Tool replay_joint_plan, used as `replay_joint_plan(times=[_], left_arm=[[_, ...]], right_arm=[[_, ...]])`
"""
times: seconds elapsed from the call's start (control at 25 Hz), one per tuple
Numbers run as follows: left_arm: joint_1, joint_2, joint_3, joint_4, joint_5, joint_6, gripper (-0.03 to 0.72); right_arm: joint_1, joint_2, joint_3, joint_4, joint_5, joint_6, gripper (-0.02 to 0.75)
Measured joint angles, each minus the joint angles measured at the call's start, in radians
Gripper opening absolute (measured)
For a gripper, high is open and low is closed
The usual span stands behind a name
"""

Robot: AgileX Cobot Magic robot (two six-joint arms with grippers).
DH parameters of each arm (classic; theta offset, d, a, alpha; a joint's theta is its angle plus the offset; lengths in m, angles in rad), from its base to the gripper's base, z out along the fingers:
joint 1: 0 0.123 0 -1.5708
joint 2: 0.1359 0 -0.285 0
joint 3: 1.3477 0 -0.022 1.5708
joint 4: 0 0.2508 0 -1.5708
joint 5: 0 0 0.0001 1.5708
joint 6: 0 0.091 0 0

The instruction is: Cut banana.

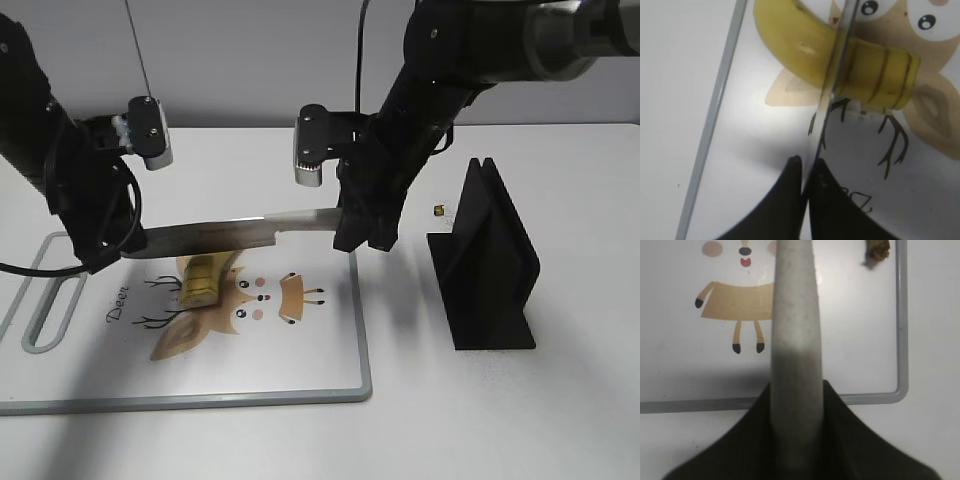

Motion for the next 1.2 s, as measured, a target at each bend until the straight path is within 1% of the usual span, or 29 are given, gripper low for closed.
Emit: replay_joint_plan(times=[0.24, 0.36, 0.56, 1.2], left_arm=[[0.002, 0.042, -0.005, -0.017, 0.002, 0.002, 0.004], [0.002, 0.099, -0.005, -0.024, -0.025, 0.003, 0.006], [0.002, 0.119, -0.015, -0.026, -0.025, 0.006, 0.007], [0.001, 0.075, -0.001, -0.007, -0.026, 0.006, 0.007]], right_arm=[[0.000, 0.024, -0.002, 0.001, -0.007, -0.003, 0.162], [0.000, 0.066, -0.002, -0.002, -0.025, -0.003, 0.162], [-0.005, 0.119, -0.009, -0.004, -0.033, -0.004, 0.164], [-0.002, 0.093, -0.005, 0.010, -0.009, 0.010, 0.164]])
